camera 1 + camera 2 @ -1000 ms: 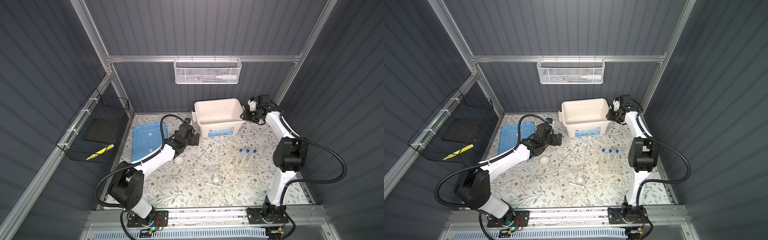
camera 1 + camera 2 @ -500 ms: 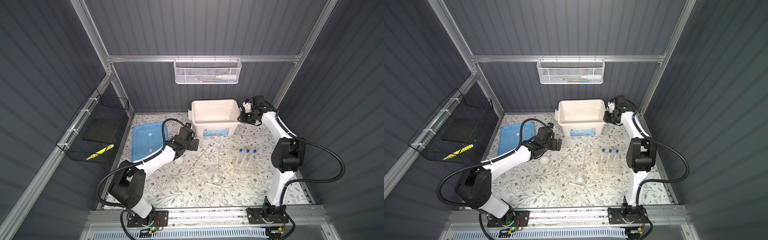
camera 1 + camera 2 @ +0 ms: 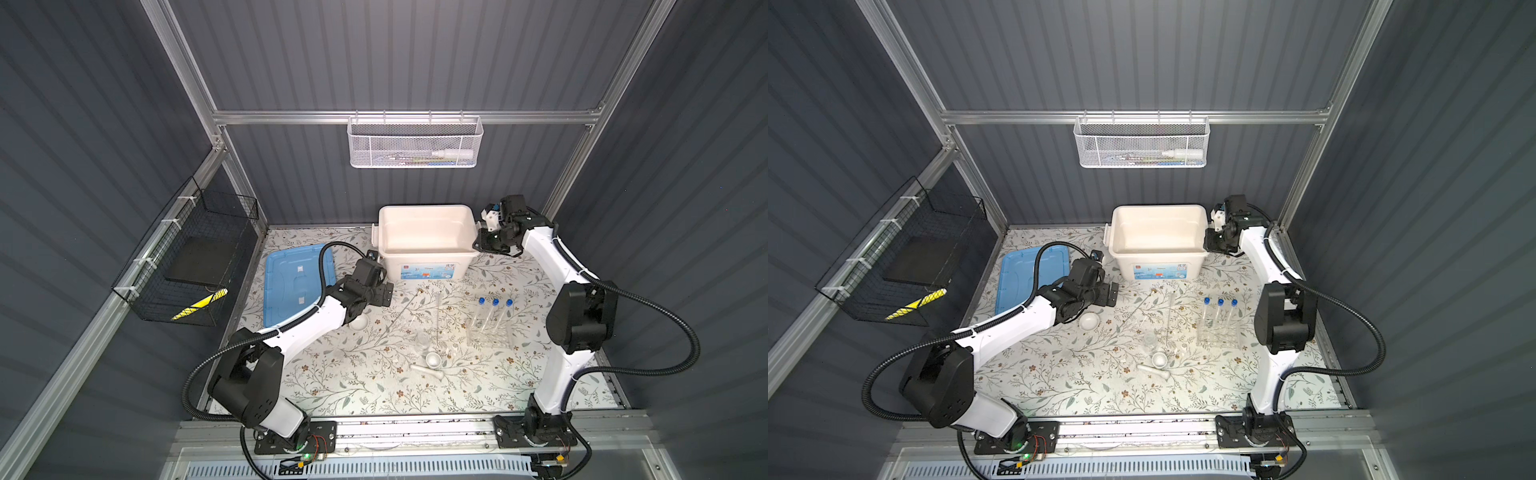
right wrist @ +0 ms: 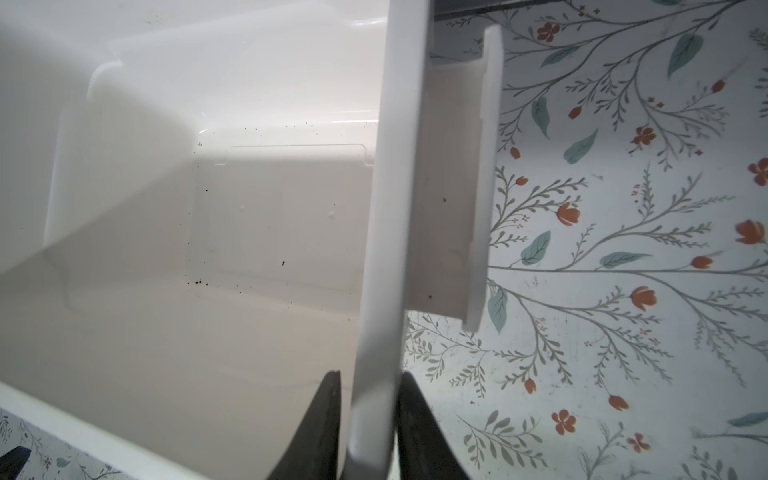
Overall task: Organize the chemistry lab equipment
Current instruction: 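Pull the white bin with the right gripper while the left gripper moves over the glassware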
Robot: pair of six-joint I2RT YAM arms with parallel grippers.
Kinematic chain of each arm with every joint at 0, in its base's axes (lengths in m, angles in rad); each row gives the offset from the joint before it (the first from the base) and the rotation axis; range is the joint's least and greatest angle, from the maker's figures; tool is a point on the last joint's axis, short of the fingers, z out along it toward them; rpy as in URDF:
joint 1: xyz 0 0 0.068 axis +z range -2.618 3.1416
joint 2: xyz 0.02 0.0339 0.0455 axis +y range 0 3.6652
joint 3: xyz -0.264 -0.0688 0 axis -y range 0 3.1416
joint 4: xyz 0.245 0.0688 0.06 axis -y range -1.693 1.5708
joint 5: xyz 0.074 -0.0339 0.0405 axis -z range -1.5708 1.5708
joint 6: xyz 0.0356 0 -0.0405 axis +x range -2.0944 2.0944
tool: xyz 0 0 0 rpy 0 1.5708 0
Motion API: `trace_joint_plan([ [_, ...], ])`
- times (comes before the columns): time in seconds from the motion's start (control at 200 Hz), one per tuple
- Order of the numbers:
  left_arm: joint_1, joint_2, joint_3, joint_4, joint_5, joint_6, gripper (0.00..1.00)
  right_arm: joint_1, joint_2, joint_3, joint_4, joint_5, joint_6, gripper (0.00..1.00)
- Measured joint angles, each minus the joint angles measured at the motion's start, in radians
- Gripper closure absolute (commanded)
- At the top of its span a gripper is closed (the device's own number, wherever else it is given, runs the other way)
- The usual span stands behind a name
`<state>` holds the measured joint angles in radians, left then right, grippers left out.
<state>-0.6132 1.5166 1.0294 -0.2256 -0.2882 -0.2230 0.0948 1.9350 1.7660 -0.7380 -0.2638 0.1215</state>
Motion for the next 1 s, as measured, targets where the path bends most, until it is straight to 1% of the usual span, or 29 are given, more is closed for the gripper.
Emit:
trace_joint_plan([
  [0.35, 0.002, -0.068, -0.075, -0.048, -0.007, -0.030, 0.01, 0.020, -0.075, -0.093, -0.003, -0.002, -0.010, 0.75],
  [0.49, 0.002, -0.087, -0.100, -0.083, -0.010, -0.035, 0.00, 0.029, -0.085, -0.106, -0.003, -0.002, -0.018, 0.74],
  [0.6, 0.002, -0.132, -0.134, -0.100, -0.005, -0.037, 0.01, 0.033, -0.090, -0.111, -0.003, -0.002, -0.019, 0.75],
  [0.745, 0.002, -0.175, -0.149, -0.112, 0.043, -0.045, 0.00, 0.038, -0.099, -0.124, 0.000, -0.001, -0.022, 0.74],
  [1.0, -0.004, -0.180, -0.139, -0.128, 0.170, -0.043, 0.01, 0.047, -0.125, -0.156, 0.005, -0.001, -0.029, 0.74],
])
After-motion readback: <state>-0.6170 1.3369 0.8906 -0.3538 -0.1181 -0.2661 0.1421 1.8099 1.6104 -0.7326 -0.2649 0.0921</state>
